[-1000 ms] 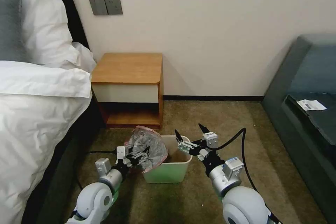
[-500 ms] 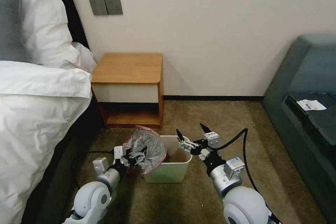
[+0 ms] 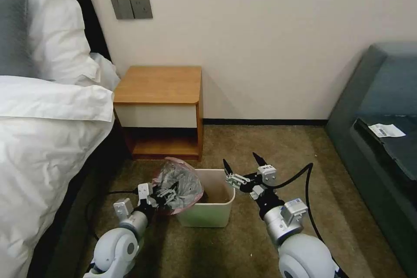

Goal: Pick up the garbage bag from the table and place it over the trash can.

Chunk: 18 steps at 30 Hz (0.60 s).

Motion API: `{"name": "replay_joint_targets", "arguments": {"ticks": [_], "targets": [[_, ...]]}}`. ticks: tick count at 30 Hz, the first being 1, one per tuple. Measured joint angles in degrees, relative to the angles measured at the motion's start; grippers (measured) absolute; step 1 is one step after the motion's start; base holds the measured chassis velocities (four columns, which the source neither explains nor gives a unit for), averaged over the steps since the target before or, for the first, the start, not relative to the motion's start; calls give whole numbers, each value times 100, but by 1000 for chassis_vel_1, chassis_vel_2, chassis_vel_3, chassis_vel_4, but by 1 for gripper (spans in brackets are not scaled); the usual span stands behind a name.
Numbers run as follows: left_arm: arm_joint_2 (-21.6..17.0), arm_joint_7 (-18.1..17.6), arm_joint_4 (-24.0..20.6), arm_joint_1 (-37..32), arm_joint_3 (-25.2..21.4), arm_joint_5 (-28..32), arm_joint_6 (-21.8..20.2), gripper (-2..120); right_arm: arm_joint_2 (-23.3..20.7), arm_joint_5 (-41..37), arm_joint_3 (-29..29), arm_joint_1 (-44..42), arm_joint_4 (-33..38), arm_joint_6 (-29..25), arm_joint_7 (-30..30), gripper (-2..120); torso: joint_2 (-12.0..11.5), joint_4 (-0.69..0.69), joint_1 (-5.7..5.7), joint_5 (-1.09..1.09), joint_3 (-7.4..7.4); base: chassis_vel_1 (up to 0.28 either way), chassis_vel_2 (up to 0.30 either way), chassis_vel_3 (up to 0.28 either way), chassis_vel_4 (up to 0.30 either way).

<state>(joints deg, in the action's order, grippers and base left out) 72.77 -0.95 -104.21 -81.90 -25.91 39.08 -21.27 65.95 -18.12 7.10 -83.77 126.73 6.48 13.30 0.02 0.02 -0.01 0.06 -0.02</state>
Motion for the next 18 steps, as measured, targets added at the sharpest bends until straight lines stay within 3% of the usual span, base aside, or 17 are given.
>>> {"name": "replay_joint_targets", "arguments": {"ticks": [18], "targets": [[19,31,146,78,219,-200,2,32,-33,4,180,-49,172,-26,-2,100,1,-1,0,-3,0,0,0,0,0]]}}
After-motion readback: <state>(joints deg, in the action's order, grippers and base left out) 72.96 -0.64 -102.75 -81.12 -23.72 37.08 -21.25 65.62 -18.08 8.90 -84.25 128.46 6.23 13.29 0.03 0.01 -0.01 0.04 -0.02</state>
